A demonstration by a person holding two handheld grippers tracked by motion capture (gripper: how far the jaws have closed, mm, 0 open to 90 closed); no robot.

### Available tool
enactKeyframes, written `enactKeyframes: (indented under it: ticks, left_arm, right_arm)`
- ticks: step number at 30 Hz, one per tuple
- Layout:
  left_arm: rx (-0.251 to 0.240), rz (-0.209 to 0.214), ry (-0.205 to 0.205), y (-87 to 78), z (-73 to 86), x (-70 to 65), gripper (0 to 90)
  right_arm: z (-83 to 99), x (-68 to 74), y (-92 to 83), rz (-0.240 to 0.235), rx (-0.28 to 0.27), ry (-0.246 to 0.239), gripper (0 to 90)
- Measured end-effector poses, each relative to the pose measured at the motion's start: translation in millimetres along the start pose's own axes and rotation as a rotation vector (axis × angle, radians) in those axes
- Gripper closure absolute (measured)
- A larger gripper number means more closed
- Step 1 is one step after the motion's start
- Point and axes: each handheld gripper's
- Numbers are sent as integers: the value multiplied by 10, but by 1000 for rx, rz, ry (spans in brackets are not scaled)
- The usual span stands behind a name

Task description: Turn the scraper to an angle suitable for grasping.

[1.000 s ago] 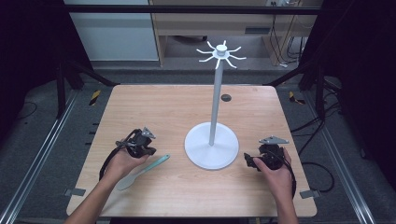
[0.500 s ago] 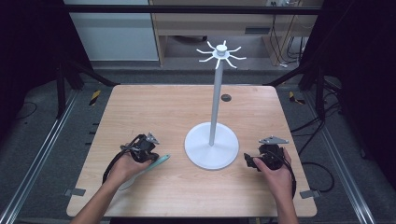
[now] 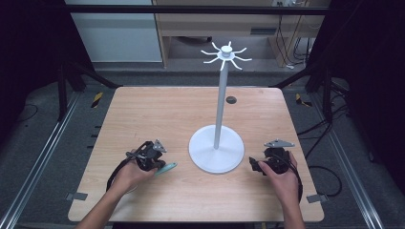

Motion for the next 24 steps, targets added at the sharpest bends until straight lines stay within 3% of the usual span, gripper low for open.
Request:
enactKeyframes:
  ticks: [4, 10, 15, 21, 24]
  left_arm:
    - [11, 9, 26, -5, -2, -58, 900]
    - [-23, 2, 58, -142, -108, -57, 900]
    - [-9, -9, 106, -265, -208, -105, 766]
    - [45, -26, 131, -279, -291, -152, 491]
    - [69, -14, 145, -269, -314, -161, 362]
  right_arm:
    - [3, -1, 9, 4, 2, -7, 85]
    - [3, 0, 6, 5, 1, -9, 85]
    - [2, -3, 10, 2, 1, -7, 85]
    - [0, -1, 1, -3, -1, -5, 84]
    - [3, -4, 8, 0, 1, -4, 84]
Point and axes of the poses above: each handheld gripper's, and its own axes: y roughly forward along the jaws, z roughly out of its underside, x roughly to its left, and after that the axes turned 9 degrees about -y, right-handed
